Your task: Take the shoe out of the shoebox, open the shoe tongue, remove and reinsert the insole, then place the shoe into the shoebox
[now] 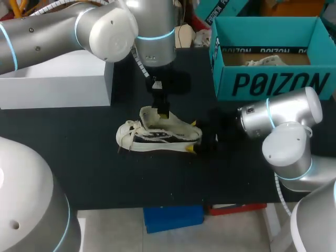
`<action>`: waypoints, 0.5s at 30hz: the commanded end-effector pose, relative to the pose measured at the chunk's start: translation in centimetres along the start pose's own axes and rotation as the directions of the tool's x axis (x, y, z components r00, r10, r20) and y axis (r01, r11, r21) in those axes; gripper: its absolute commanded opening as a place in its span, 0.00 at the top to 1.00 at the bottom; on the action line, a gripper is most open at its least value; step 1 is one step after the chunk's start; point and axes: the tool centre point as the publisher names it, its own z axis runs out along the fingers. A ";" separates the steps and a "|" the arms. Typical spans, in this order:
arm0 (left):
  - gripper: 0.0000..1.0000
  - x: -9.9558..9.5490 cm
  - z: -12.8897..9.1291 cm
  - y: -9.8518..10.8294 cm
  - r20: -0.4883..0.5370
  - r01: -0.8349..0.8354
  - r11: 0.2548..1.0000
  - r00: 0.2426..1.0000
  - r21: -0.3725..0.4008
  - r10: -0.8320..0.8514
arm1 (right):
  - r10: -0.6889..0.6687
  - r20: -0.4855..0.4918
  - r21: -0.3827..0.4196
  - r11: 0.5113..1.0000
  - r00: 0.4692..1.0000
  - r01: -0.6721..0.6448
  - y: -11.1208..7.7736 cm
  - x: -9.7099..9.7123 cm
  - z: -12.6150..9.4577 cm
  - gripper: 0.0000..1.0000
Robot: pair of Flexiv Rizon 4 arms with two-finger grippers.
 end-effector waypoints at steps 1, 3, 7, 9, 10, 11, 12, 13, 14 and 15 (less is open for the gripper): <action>1.00 -0.6 1.5 -0.1 -0.012 0.013 1.000 1.000 0.009 -0.013 | 0.002 -0.001 0.003 1.000 1.000 -0.002 -0.2 -0.1 0.4 1.00; 1.00 -0.7 1.9 -0.1 -0.018 0.022 1.000 1.000 0.015 -0.021 | 0.002 -0.001 0.003 1.000 1.000 -0.002 -0.2 -0.1 0.4 1.00; 1.00 -1.0 2.6 -0.1 -0.028 0.029 0.999 0.999 0.017 -0.029 | 0.002 -0.001 0.003 1.000 1.000 -0.002 -0.2 -0.1 0.4 1.00; 1.00 -1.0 2.9 -0.1 -0.036 0.034 0.999 0.999 0.018 -0.033 | 0.002 -0.001 0.003 1.000 1.000 -0.002 -0.2 -0.1 0.4 1.00; 1.00 -1.0 3.1 -0.1 -0.038 0.034 0.999 0.999 0.020 -0.033 | 0.002 -0.001 0.003 1.000 1.000 -0.002 -0.2 -0.1 0.4 1.00; 1.00 -1.1 3.3 -0.2 -0.042 0.034 0.999 0.999 0.020 -0.034 | 0.002 -0.001 0.003 1.000 1.000 -0.002 -0.2 -0.1 0.4 1.00; 1.00 -1.1 3.5 -0.2 -0.049 0.037 0.999 0.998 0.023 -0.036 | 0.002 -0.001 0.003 1.000 1.000 -0.002 -0.2 -0.1 0.4 1.00; 1.00 -1.1 3.6 -0.2 -0.051 0.037 0.999 0.998 0.025 -0.035 | 0.002 -0.001 0.003 1.000 1.000 -0.002 -0.2 -0.1 0.4 1.00; 1.00 -1.0 3.8 -0.3 -0.052 0.037 0.999 0.998 0.025 -0.035 | 0.002 -0.001 0.003 1.000 1.000 -0.002 -0.2 -0.1 0.4 1.00; 1.00 -1.1 4.0 -0.3 -0.054 0.038 0.999 0.998 0.025 -0.037 | 0.002 -0.001 0.003 1.000 1.000 -0.002 -0.2 -0.1 0.4 1.00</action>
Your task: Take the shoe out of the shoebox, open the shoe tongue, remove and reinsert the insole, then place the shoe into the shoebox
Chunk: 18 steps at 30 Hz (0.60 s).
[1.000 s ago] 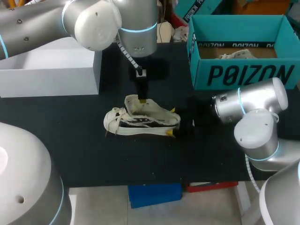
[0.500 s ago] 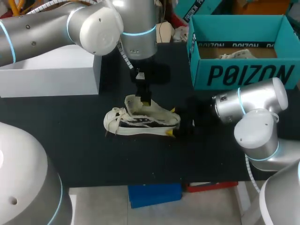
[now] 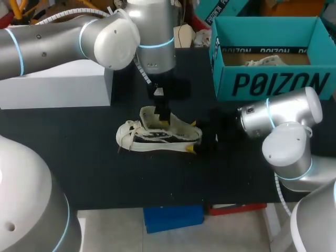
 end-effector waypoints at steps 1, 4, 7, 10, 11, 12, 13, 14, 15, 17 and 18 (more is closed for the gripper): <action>1.00 -0.5 1.1 -0.3 -0.009 0.001 1.000 1.000 0.001 -0.001 | 0.002 -0.001 0.003 1.000 1.000 -0.002 -0.2 -0.1 0.4 1.00; 1.00 -0.5 1.7 -0.3 -0.019 0.003 1.000 1.000 0.004 -0.003 | 0.002 -0.001 0.003 1.000 1.000 -0.002 -0.2 -0.1 0.4 1.00; 1.00 -0.5 2.3 -0.4 -0.035 0.007 1.000 0.999 0.009 -0.007 | 0.002 -0.001 0.003 1.000 1.000 -0.002 -0.2 -0.1 0.4 1.00; 1.00 -0.2 3.0 -0.5 -0.049 0.007 1.000 0.999 0.007 -0.007 | 0.002 -0.001 0.003 1.000 1.000 -0.002 -0.2 -0.1 0.4 1.00; 1.00 -0.1 3.2 -0.5 -0.054 0.008 1.000 0.999 0.007 -0.008 | 0.002 -0.001 0.003 1.000 1.000 -0.002 -0.2 -0.1 0.4 1.00; 1.00 0.0 3.4 -0.5 -0.060 0.010 1.000 0.998 0.009 -0.010 | 0.002 -0.001 0.003 1.000 1.000 -0.002 -0.2 -0.1 0.4 1.00; 1.00 0.2 3.6 -0.5 -0.065 0.009 1.000 0.998 0.008 -0.009 | 0.002 -0.001 0.003 1.000 1.000 -0.002 -0.2 -0.1 0.4 1.00; 1.00 0.3 3.9 -0.5 -0.071 0.009 1.000 0.997 0.008 -0.009 | 0.002 -0.001 0.003 1.000 1.000 -0.002 -0.2 -0.1 0.4 1.00; 1.00 0.5 4.1 -0.6 -0.076 0.009 1.000 0.997 0.006 -0.008 | 0.002 -0.001 0.003 1.000 1.000 -0.002 -0.2 -0.1 0.4 1.00; 1.00 0.6 4.5 -0.6 -0.082 0.010 1.000 0.997 0.001 -0.010 | 0.002 -0.001 0.003 1.000 1.000 -0.002 -0.2 -0.1 0.4 1.00; 1.00 0.7 4.7 -0.6 -0.091 0.013 1.000 0.996 0.005 -0.013 | 0.002 -0.001 0.003 1.000 1.000 -0.002 -0.2 -0.1 0.4 1.00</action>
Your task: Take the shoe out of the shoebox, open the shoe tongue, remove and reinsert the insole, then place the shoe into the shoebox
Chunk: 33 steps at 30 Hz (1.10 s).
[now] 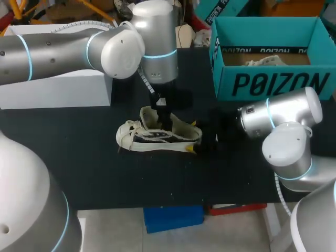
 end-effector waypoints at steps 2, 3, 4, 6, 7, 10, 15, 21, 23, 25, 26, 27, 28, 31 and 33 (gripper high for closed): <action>1.00 -0.2 1.4 -0.2 -0.015 0.006 1.000 1.000 0.001 -0.006 | 0.002 -0.001 0.003 1.000 1.000 -0.002 -0.2 -0.1 0.4 1.00; 1.00 -0.1 1.6 -0.2 -0.022 0.008 1.000 1.000 0.001 -0.008 | 0.002 -0.001 0.003 1.000 1.000 -0.002 -0.2 -0.1 0.4 1.00; 1.00 -0.1 1.8 -0.1 -0.024 0.008 1.000 1.000 0.001 -0.008 | 0.002 -0.001 0.003 1.000 1.000 -0.002 -0.2 -0.1 0.4 1.00; 1.00 0.0 2.1 -0.1 -0.033 0.011 1.000 0.999 0.003 -0.011 | 0.002 -0.001 0.003 1.000 1.000 -0.002 -0.2 -0.1 0.4 1.00; 1.00 0.0 2.4 0.0 -0.036 0.012 1.000 0.999 0.001 -0.012 | 0.002 -0.001 0.003 1.000 1.000 -0.002 -0.2 -0.1 0.4 1.00; 1.00 0.2 2.8 0.1 -0.044 0.014 1.000 0.999 0.002 -0.014 | 0.002 -0.001 0.003 1.000 1.000 -0.002 -0.2 -0.1 0.4 1.00; 1.00 0.2 3.5 0.1 -0.050 0.018 1.000 0.999 0.006 -0.018 | 0.002 -0.001 0.003 1.000 1.000 -0.002 -0.2 -0.1 0.4 1.00; 1.00 0.1 3.7 -0.6 -0.055 0.010 1.000 0.998 0.023 -0.009 | 0.002 -0.001 0.003 1.000 1.000 -0.002 -0.2 -0.1 0.4 1.00; 1.00 0.0 3.6 -0.8 -0.054 0.009 0.999 0.998 0.031 -0.008 | 0.002 -0.001 0.003 1.000 1.000 -0.002 -0.2 -0.1 0.4 1.00; 0.69 0.1 3.5 -0.8 -0.052 0.011 0.999 0.999 0.033 -0.009 | 0.002 -0.001 0.003 1.000 1.000 -0.002 -0.2 -0.1 0.4 1.00; 0.64 0.1 3.5 -0.8 -0.050 0.011 0.999 0.999 0.034 -0.009 | 0.002 -0.001 0.003 1.000 1.000 -0.002 -0.2 -0.1 0.4 1.00; 0.62 0.0 3.5 -0.8 -0.049 0.011 0.999 0.999 0.035 -0.009 | 0.002 -0.001 0.003 1.000 1.000 -0.002 -0.2 -0.1 0.4 1.00; 0.58 -0.1 3.5 -0.7 -0.046 0.015 0.999 0.999 0.035 -0.013 | 0.002 -0.001 0.003 1.000 1.000 -0.002 -0.2 -0.1 0.4 1.00; 0.58 -0.2 3.5 -0.6 -0.035 0.023 0.999 0.999 0.034 -0.022 | 0.002 -0.001 0.003 1.000 1.000 -0.002 -0.2 -0.1 0.4 1.00; 0.57 -0.2 3.5 -0.6 -0.019 0.028 0.999 0.999 0.025 -0.028 | 0.002 -0.001 0.003 1.000 1.000 -0.002 -0.2 -0.1 0.4 1.00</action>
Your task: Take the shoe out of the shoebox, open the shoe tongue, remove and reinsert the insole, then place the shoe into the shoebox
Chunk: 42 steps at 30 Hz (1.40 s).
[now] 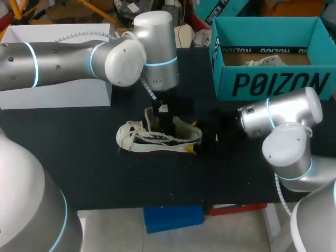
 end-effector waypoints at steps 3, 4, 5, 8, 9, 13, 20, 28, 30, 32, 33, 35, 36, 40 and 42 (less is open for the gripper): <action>0.58 0.1 0.9 0.0 0.063 0.025 0.999 0.998 -0.037 -0.023 | 0.002 -0.001 0.003 1.000 1.000 -0.002 -0.2 -0.2 0.4 1.00; 0.59 0.1 0.9 0.0 0.081 0.033 0.998 0.996 -0.049 -0.029 | 0.002 -0.001 0.003 1.000 1.000 -0.002 -0.2 -0.2 0.4 1.00; 0.60 0.0 0.9 0.0 0.098 0.038 0.997 0.995 -0.060 -0.032 | 0.002 -0.001 0.003 1.000 1.000 -0.002 -0.2 -0.2 0.4 1.00; 0.61 0.0 1.3 0.0 0.175 0.054 0.992 0.984 -0.115 -0.034 | 0.002 -0.001 0.003 1.000 1.000 -0.002 -0.2 -0.2 0.4 1.00; 0.61 0.0 1.4 0.1 0.192 0.058 0.990 0.981 -0.128 -0.033 | 0.002 -0.001 0.003 1.000 1.000 -0.002 -0.2 -0.2 0.4 1.00; 0.62 -0.1 1.8 0.5 0.278 0.080 0.987 0.960 -0.139 -0.039 | 0.002 -0.001 0.003 1.000 1.000 -0.002 -0.2 -0.2 0.4 1.00; 0.60 -0.6 3.2 1.0 0.386 0.123 0.970 0.922 -0.211 -0.033 | 0.002 -0.001 0.003 1.000 1.000 -0.002 -0.2 -0.2 0.4 1.00; 0.58 -2.3 5.1 2.5 0.515 0.240 0.938 0.853 -0.249 -0.081 | 0.002 -0.001 0.003 1.000 1.000 -0.002 -0.2 -0.2 0.4 1.00; 0.61 -2.7 5.5 2.8 0.542 0.261 0.931 0.836 -0.254 -0.087 | 0.002 -0.001 0.003 1.000 1.000 -0.002 -0.2 -0.2 0.4 1.00; 0.60 -3.1 6.0 3.1 0.577 0.277 0.921 0.813 -0.275 -0.072 | 0.002 -0.001 0.003 1.000 1.000 -0.002 -0.2 -0.2 0.4 1.00; 0.60 -3.3 6.2 3.3 0.593 0.288 0.917 0.802 -0.278 -0.072 | 0.002 -0.001 0.003 1.000 1.000 -0.002 -0.2 -0.2 0.4 1.00; 0.60 -3.8 6.3 3.6 0.621 0.302 0.915 0.780 -0.268 -0.076 | 0.002 -0.001 0.003 1.000 1.000 -0.002 -0.2 -0.2 0.4 1.00; 0.60 -4.0 6.4 3.8 0.636 0.308 0.913 0.769 -0.268 -0.073 | 0.002 -0.001 0.003 1.000 1.000 -0.002 -0.2 -0.2 0.4 1.00; 0.60 -4.8 6.0 4.5 0.687 0.345 0.915 0.718 -0.212 -0.112 | 0.002 -0.001 0.003 1.000 1.000 -0.002 -0.2 -0.2 0.4 1.00; 0.60 -5.4 5.7 5.1 0.710 0.365 0.913 0.691 -0.182 -0.135 | 0.002 -0.001 0.003 1.000 1.000 -0.002 -0.2 -0.2 0.4 1.00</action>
